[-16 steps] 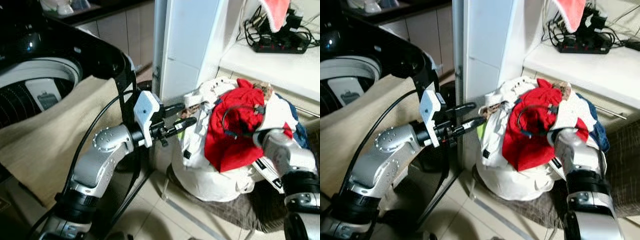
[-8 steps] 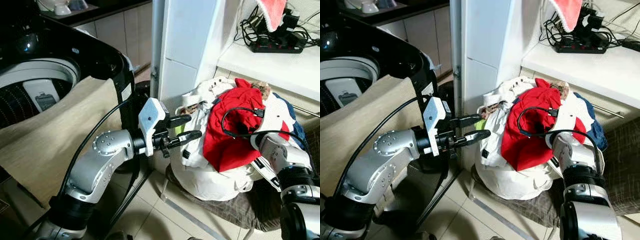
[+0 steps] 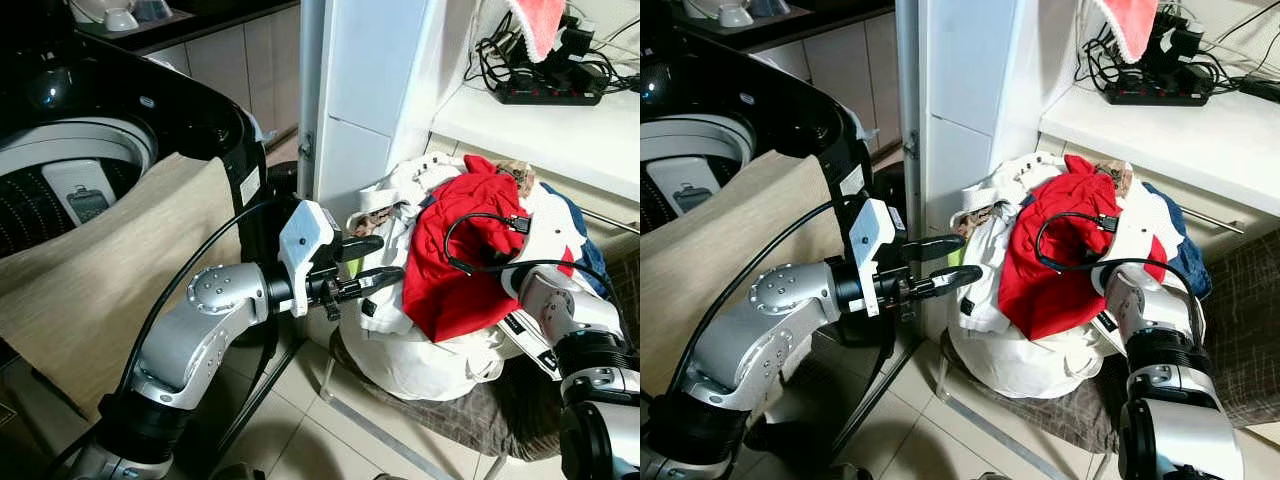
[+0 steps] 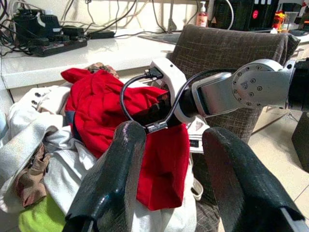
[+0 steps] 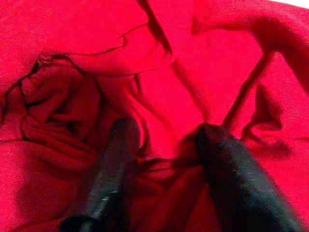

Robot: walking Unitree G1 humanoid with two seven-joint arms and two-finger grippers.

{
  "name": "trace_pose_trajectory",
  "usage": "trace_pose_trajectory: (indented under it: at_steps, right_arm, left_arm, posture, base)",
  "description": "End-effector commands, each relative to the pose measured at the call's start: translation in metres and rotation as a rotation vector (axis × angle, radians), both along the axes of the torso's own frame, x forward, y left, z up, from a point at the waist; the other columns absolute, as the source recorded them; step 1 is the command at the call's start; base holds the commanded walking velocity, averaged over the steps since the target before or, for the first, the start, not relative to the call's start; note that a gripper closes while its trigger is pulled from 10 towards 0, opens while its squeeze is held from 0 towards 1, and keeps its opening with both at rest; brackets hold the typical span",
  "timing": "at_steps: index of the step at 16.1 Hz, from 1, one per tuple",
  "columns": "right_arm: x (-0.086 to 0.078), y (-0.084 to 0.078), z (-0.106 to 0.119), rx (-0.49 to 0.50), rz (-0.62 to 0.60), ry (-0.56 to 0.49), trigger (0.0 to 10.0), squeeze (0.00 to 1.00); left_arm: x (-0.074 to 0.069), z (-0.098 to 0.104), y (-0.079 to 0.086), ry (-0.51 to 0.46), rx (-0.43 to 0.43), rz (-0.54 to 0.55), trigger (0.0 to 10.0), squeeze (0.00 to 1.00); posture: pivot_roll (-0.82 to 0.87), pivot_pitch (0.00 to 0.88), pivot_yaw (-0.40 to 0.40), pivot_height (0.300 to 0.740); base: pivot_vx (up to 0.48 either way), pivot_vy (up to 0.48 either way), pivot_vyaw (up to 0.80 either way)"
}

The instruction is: Clothes washing

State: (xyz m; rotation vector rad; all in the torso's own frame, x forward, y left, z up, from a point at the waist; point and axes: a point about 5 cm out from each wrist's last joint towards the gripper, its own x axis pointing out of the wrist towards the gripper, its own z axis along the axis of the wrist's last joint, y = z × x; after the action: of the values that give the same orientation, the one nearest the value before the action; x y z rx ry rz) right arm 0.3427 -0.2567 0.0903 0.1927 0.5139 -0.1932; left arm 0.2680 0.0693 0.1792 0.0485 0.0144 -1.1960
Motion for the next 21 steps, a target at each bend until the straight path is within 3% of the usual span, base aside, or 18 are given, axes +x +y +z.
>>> trace_pose_trajectory:
  at_steps: [1, 5, 8, 17, 21]
  right_arm:
    - [0.002, 0.004, 0.001, 0.012, 0.014, -0.007, 0.0, 0.0]
    - [-0.001, 0.002, 0.001, 0.006, 0.013, -0.01, 0.0, 0.0]
    - [-0.001, 0.0, 0.011, -0.013, 0.022, -0.039, 0.0, 0.0]
    - [-0.028, -0.006, 0.05, -0.135, 0.098, -0.109, 0.0, 0.0]
    - [-0.032, -0.005, 0.067, -0.145, 0.106, -0.145, 0.0, 0.0]
  left_arm:
    - [-0.003, 0.002, 0.0, -0.011, 0.004, -0.002, 10.0, 0.0]
    - [0.003, 0.003, 0.003, -0.022, 0.009, 0.019, 10.0, 0.0]
    - [0.004, 0.004, 0.006, -0.027, 0.013, 0.03, 10.0, 0.0]
    - [0.007, 0.007, 0.007, -0.053, 0.015, 0.07, 10.0, 0.0]
    - [0.01, 0.009, 0.006, -0.056, -0.001, 0.087, 10.0, 0.0]
  posture:
    - [-0.1, 0.0, -0.02, 0.74]
    - [-0.1, 0.0, -0.019, 0.74]
    - [-0.1, 0.0, -0.017, 0.74]
    - [-0.1, 0.0, -0.018, 0.74]
    - [-0.11, 0.0, -0.017, 0.74]
  base:
    - [0.0, 0.0, 0.0]
    - [0.0, 0.0, 0.0]
    - [0.0, 0.0, 0.0]
    - [0.0, 0.0, 0.0]
    - [0.0, 0.0, 0.0]
